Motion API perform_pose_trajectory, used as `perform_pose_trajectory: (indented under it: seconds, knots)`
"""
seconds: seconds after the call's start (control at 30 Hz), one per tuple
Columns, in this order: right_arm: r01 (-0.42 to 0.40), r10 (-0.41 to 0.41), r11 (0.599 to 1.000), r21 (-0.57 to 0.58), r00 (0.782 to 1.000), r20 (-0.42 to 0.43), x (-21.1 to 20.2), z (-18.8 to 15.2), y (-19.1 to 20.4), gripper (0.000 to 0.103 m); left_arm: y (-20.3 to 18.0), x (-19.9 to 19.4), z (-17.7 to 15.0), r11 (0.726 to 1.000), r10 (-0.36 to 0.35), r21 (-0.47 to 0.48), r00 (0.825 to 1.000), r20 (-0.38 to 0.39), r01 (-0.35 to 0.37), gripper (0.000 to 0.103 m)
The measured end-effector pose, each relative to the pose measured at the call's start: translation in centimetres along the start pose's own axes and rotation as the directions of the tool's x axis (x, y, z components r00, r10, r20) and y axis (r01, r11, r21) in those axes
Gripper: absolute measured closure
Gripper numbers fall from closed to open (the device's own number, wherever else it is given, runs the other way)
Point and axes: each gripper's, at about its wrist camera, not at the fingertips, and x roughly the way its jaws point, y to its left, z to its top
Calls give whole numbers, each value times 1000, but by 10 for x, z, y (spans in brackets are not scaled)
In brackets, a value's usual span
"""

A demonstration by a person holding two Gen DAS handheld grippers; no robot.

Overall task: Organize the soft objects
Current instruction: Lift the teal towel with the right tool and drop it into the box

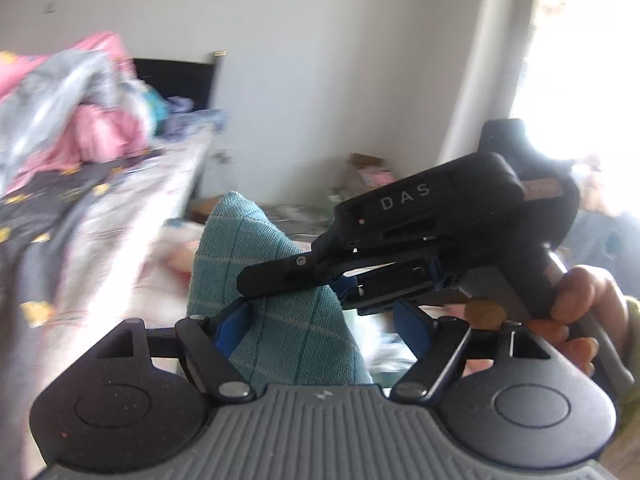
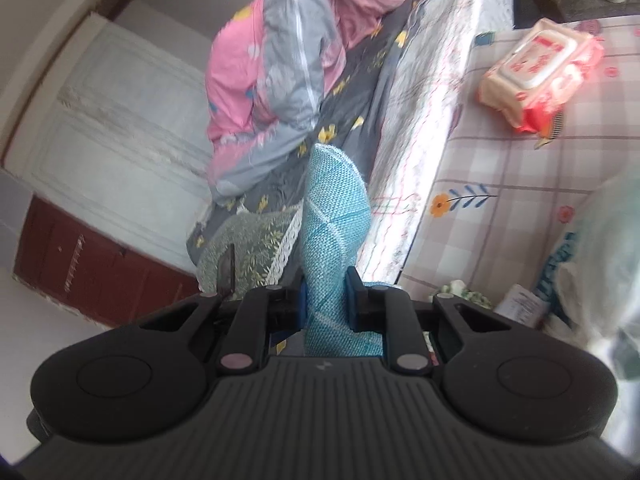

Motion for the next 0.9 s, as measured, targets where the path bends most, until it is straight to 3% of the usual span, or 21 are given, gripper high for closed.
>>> perform_pose_trajectory:
  seconds: [0.17,0.27,0.33,0.4,0.43,0.47,0.53,0.6,0.63,0.7,0.77,0.83,0.9]
  knots:
    - [34,-56,991,131,984,167,-98,-20,-60,88,-55,38,-11,988,-142,53,987,-75,146,23]
    - [88,-146,973,213,949,278,-167,-38,-99,88,-77,59,-19,976,-200,58,971,-128,208,23]
    - [161,-236,959,235,911,339,-208,-48,-114,89,-86,68,-25,971,-223,50,962,-156,234,23]
    - [282,-358,929,238,846,395,-246,-54,-125,89,-90,75,-30,970,-233,32,957,-175,242,23]
    - [360,-427,904,231,803,416,-260,-56,-126,89,-90,77,-32,971,-229,24,957,-179,237,23]
    - [461,-509,860,219,743,435,-272,-57,-129,89,-91,76,-35,974,-220,19,958,-182,227,23]
    - [635,-643,749,188,627,440,-280,-57,-135,89,-89,77,-38,980,-192,15,964,-186,198,23]
    - [795,-760,592,132,496,420,-271,-57,-147,88,-80,77,-41,987,-157,6,970,-187,161,23]
    - [843,-798,529,100,453,398,-262,-56,-155,88,-73,78,-40,990,-142,-2,972,-188,145,23]
    - [900,-852,435,32,400,336,-240,-56,-180,88,-62,78,-40,994,-113,-22,975,-194,111,23]
    - [930,-893,366,-40,363,267,-207,-53,-203,89,-58,72,-40,996,-90,-37,976,-198,84,23]
    - [939,-918,333,-83,343,201,-182,-49,-226,89,-53,67,-41,997,-71,-46,977,-199,63,23]
    - [937,-926,340,-80,348,145,-162,-42,-242,89,-47,59,-41,997,-59,-51,978,-198,49,23]
